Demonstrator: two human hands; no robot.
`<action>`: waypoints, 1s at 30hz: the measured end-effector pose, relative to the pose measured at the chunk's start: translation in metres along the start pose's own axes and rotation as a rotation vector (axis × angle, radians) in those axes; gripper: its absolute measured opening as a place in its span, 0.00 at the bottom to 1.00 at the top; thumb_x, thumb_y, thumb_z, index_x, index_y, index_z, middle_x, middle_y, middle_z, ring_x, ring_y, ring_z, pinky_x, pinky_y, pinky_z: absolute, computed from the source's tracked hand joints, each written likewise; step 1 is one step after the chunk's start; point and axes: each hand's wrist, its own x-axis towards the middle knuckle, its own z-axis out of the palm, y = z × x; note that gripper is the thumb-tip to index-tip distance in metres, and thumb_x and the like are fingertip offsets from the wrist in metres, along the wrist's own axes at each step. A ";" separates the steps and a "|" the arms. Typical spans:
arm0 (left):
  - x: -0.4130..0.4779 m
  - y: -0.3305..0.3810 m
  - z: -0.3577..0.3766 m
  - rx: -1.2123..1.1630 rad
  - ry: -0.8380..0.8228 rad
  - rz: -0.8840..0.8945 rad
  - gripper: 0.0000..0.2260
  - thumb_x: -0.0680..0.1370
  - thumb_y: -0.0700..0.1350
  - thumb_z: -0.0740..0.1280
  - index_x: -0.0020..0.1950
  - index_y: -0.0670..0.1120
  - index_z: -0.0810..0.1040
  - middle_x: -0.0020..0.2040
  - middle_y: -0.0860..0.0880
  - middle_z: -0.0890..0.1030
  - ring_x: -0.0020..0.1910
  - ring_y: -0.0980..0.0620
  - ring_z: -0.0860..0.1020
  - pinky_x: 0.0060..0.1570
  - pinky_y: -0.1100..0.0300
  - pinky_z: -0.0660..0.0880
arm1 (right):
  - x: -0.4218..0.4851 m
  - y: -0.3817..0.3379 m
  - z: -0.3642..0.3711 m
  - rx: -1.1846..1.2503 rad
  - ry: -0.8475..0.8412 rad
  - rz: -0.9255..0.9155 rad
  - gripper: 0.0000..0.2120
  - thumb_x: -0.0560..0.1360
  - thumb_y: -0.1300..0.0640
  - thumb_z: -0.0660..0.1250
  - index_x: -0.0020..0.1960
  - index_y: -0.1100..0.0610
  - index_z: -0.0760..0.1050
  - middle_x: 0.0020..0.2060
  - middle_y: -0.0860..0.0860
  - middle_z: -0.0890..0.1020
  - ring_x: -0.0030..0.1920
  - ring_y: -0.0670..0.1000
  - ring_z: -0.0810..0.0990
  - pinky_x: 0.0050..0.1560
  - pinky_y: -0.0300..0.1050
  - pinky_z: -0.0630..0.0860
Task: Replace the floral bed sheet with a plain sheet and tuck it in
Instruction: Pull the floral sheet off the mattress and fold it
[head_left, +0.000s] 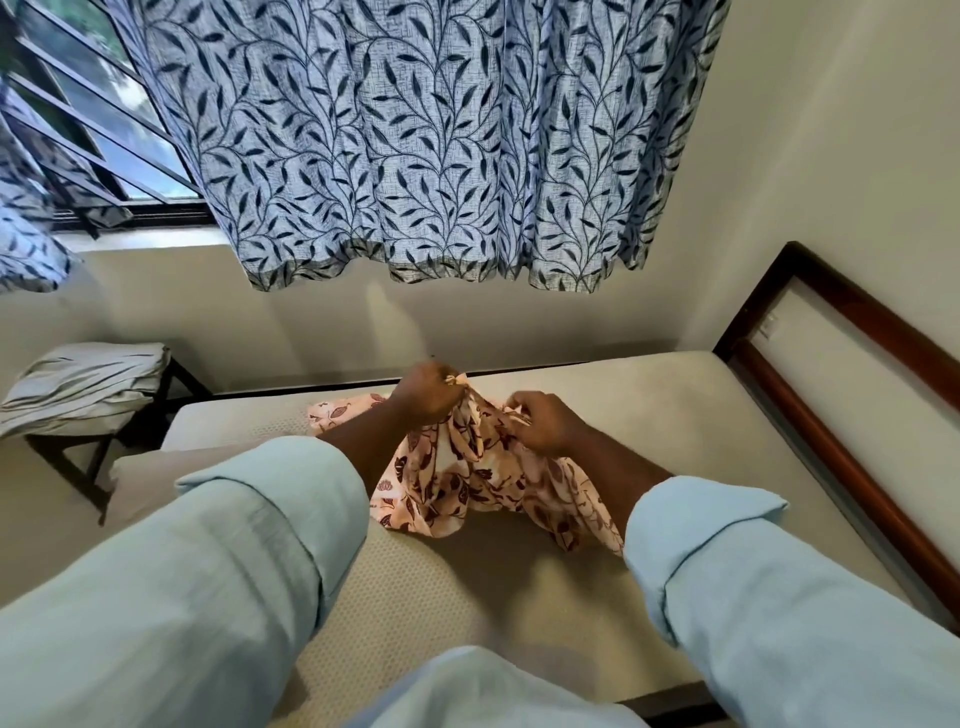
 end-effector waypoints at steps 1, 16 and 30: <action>-0.001 0.000 -0.002 -0.029 0.032 -0.005 0.10 0.79 0.46 0.66 0.53 0.43 0.84 0.47 0.46 0.84 0.43 0.51 0.80 0.34 0.63 0.72 | -0.002 0.004 0.003 -0.078 0.044 0.025 0.15 0.77 0.46 0.70 0.61 0.51 0.80 0.54 0.52 0.84 0.51 0.53 0.81 0.47 0.44 0.74; -0.005 -0.017 -0.036 -0.144 0.505 -0.224 0.17 0.77 0.52 0.65 0.58 0.43 0.85 0.56 0.45 0.85 0.52 0.46 0.82 0.55 0.55 0.77 | -0.025 0.066 -0.029 -0.520 0.293 0.416 0.11 0.75 0.52 0.72 0.56 0.53 0.79 0.50 0.52 0.82 0.49 0.55 0.83 0.42 0.43 0.72; -0.011 -0.029 -0.020 -0.134 0.266 -0.184 0.19 0.78 0.54 0.66 0.63 0.44 0.82 0.58 0.46 0.84 0.53 0.49 0.82 0.54 0.54 0.80 | -0.012 0.038 -0.026 0.187 0.132 0.032 0.08 0.78 0.55 0.71 0.42 0.58 0.82 0.34 0.49 0.80 0.35 0.48 0.76 0.37 0.42 0.67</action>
